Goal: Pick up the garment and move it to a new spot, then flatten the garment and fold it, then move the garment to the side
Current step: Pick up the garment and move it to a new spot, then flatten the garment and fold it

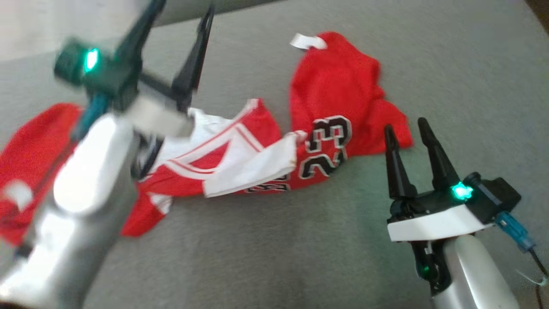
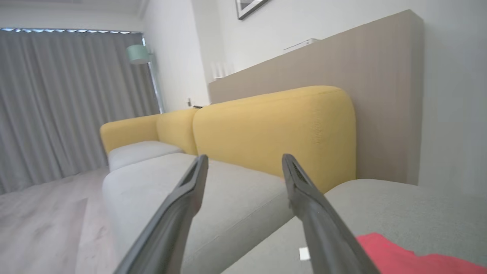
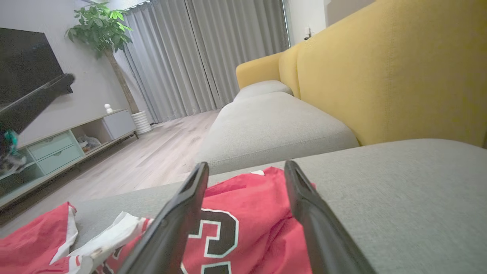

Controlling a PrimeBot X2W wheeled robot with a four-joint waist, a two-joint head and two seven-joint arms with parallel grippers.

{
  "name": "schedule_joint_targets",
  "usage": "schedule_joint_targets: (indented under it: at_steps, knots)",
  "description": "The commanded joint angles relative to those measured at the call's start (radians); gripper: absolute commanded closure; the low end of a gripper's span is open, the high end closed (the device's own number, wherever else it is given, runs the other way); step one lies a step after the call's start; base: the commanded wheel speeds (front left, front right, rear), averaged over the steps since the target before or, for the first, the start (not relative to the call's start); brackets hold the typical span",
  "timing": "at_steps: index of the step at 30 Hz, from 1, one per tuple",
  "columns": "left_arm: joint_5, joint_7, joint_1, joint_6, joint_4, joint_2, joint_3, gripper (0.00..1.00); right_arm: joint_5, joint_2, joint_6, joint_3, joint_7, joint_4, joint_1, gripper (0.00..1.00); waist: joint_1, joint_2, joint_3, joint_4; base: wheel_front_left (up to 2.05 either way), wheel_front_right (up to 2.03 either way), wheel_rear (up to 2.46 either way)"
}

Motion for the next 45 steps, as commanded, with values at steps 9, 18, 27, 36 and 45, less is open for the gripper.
schedule_joint_targets:
  at_steps: [9, 18, 27, 36, 45]
  knots:
    - [-0.024, -0.004, 0.439, 0.141, -0.289, -0.006, 0.2, 0.0, -0.041, -0.004, -0.001, -0.036, -0.006, -0.011, 0.041, 0.0, 0.0, 0.0, -0.105, 0.173, 0.0, 0.0, 0.0]
    - [0.043, -0.004, 0.644, 0.128, -0.366, -0.13, 0.302, 0.0, -0.085, -0.004, -0.001, -0.041, -0.006, -0.008, 0.065, 0.0, 0.0, 0.0, -0.117, 0.257, 0.0, 0.0, 0.0]
    - [0.103, -0.004, 0.655, 0.054, -0.324, -0.205, 0.339, 0.0, -0.121, -0.004, -0.001, 0.082, -0.006, 0.131, 0.018, 0.0, 0.0, 0.0, -0.101, 0.327, 0.0, 0.0, 0.0]
    - [0.137, -0.004, 0.666, 0.016, -0.304, -0.24, 0.382, 0.0, -0.048, -0.004, -0.001, 0.151, -0.002, 0.227, -0.026, 0.0, 0.0, 0.0, -0.095, 0.346, 0.0, 0.0, 0.0]
    - [0.16, -0.004, 0.664, -0.001, -0.293, -0.256, 0.408, 0.0, -0.005, -0.004, -0.001, 0.182, -0.005, 0.234, -0.065, 0.85, 0.0, 0.0, -0.086, 0.34, 0.0, 0.0, 0.0]
